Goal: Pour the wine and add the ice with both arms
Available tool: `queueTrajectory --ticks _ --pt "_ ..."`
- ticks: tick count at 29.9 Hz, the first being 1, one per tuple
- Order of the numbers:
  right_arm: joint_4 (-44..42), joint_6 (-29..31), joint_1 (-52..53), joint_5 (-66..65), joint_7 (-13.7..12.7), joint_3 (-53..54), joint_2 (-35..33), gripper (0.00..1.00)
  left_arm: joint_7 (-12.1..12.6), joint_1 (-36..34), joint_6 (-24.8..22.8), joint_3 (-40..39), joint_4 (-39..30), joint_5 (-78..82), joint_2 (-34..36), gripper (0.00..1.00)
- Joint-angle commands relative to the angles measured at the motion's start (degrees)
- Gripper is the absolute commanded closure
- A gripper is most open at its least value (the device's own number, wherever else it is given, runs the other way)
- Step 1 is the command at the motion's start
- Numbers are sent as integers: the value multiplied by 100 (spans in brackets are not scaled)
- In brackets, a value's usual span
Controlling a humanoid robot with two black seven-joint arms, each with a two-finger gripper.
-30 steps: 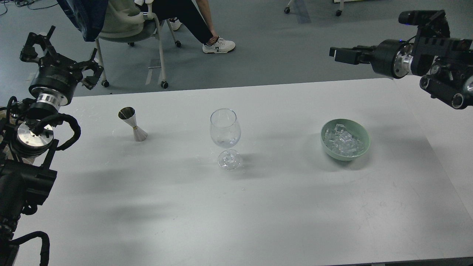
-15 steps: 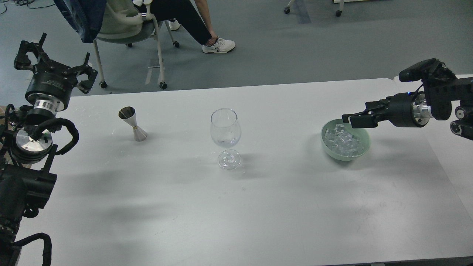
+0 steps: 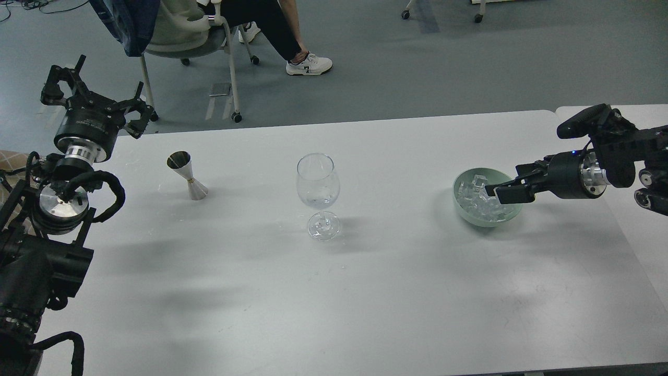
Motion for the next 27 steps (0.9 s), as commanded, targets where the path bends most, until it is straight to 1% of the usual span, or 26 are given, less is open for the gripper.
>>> queueTrajectory --ticks 1,3,5,16,22,27 --pt "-29 -206 -27 -21 -1 2 122 9 0 67 -26 -21 1 -6 -3 3" --pt "-116 -504 -150 -21 -1 11 140 10 0 103 -26 -29 1 -6 -3 3" --pt "-196 -663 -229 -21 -1 2 184 9 0 112 -17 -38 1 -6 -3 3" --pt "-214 -673 -291 14 -1 2 245 10 0 112 -9 -47 1 -6 -12 3" --pt "58 -655 -274 32 -1 20 228 9 0 112 -17 -38 -8 -6 -91 3" --pt "41 -638 -291 6 -1 2 219 8 0 120 -26 -38 -8 -6 -100 3"
